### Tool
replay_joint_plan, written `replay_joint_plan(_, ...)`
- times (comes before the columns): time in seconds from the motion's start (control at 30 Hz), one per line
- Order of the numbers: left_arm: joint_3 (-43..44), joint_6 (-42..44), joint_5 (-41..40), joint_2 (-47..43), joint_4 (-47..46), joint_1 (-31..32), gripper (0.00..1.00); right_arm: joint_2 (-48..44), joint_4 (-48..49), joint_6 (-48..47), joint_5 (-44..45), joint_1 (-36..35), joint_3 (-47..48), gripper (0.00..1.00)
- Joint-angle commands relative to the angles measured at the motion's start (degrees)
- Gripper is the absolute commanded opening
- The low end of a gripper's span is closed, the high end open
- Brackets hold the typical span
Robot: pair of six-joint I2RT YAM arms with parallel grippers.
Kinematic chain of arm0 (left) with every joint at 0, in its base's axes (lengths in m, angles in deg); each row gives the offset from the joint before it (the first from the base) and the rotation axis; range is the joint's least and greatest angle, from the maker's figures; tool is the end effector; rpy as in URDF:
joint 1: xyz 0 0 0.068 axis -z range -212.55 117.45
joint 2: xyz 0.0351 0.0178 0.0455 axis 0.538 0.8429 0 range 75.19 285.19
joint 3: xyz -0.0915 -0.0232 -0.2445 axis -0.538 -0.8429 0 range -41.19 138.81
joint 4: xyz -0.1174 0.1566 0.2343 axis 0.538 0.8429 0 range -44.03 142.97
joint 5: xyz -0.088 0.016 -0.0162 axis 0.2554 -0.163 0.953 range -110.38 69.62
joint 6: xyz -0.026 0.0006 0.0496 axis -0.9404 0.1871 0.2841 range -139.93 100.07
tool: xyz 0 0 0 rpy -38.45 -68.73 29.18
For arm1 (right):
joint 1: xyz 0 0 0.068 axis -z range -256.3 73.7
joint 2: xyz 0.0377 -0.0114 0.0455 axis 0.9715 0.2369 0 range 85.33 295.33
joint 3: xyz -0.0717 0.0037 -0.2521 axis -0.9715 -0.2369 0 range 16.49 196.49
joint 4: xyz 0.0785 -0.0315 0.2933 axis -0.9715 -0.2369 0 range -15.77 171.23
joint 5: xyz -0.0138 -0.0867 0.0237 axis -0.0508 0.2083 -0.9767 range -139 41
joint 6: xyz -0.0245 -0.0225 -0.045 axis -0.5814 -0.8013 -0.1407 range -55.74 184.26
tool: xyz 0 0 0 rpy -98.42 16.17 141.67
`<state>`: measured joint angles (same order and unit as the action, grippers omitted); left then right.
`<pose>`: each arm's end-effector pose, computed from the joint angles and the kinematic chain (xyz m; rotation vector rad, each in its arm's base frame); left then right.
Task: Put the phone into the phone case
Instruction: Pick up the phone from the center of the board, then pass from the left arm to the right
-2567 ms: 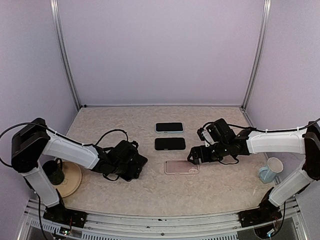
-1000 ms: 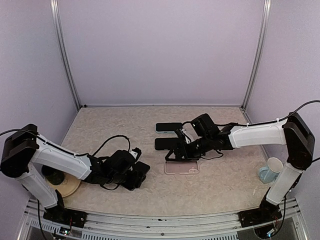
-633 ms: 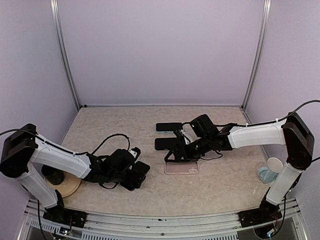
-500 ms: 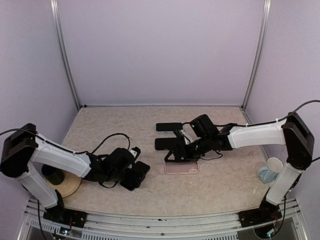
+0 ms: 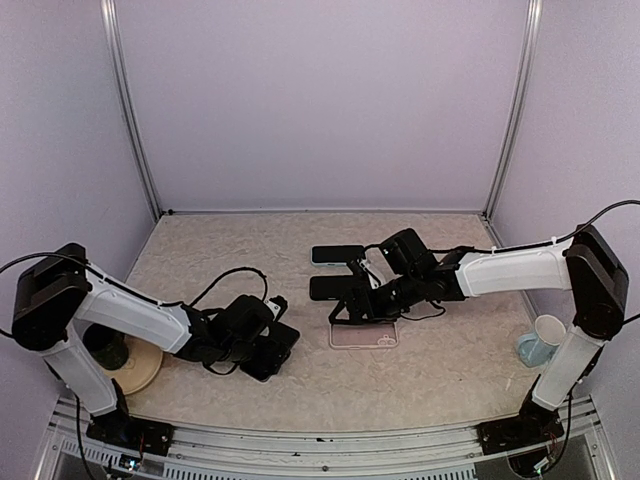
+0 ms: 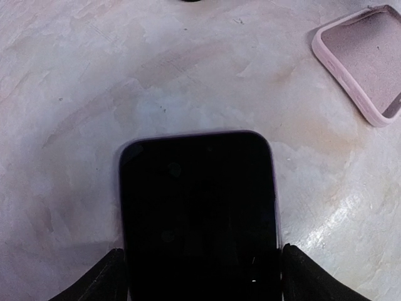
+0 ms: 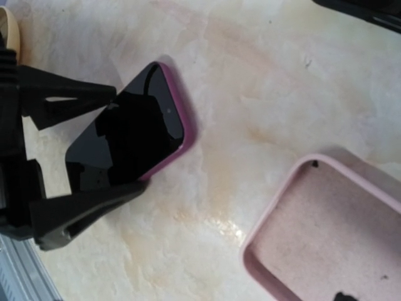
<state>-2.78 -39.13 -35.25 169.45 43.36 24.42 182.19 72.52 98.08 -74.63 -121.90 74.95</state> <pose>0.1821 -0.2617 0.0691 0.6982 2.3726 -0.2528 0.2608 0.2902 0.1510 -0.5015 2.5809 1.1154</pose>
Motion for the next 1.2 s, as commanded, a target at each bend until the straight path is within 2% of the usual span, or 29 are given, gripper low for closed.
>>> replay_joint_plan(0.0,0.22,-0.23,2.82,2.27,-0.30,-0.59,0.77,0.21,-0.33,-0.83,0.11,-0.63,1.68,0.91)
replay_joint_plan(0.2,-0.78,-0.57,4.10,1.63,-1.54,-0.59,0.66,0.65,-0.73,-0.87,-0.08,-0.63,2.13,0.91)
replay_joint_plan(0.3,-1.59,-0.83,4.64,0.60,-2.34,-0.54,0.64,0.77,-0.70,-0.74,-0.32,-0.67,2.49,0.91)
replay_joint_plan(0.7,-4.45,0.14,4.03,-6.91,-8.97,1.66,0.60,3.69,-1.63,-0.78,-1.53,-2.32,5.66,0.90)
replay_joint_plan(1.17,-5.18,2.59,1.24,-11.89,-11.57,6.16,0.64,8.04,-0.27,0.07,-6.69,-4.53,8.24,0.87)
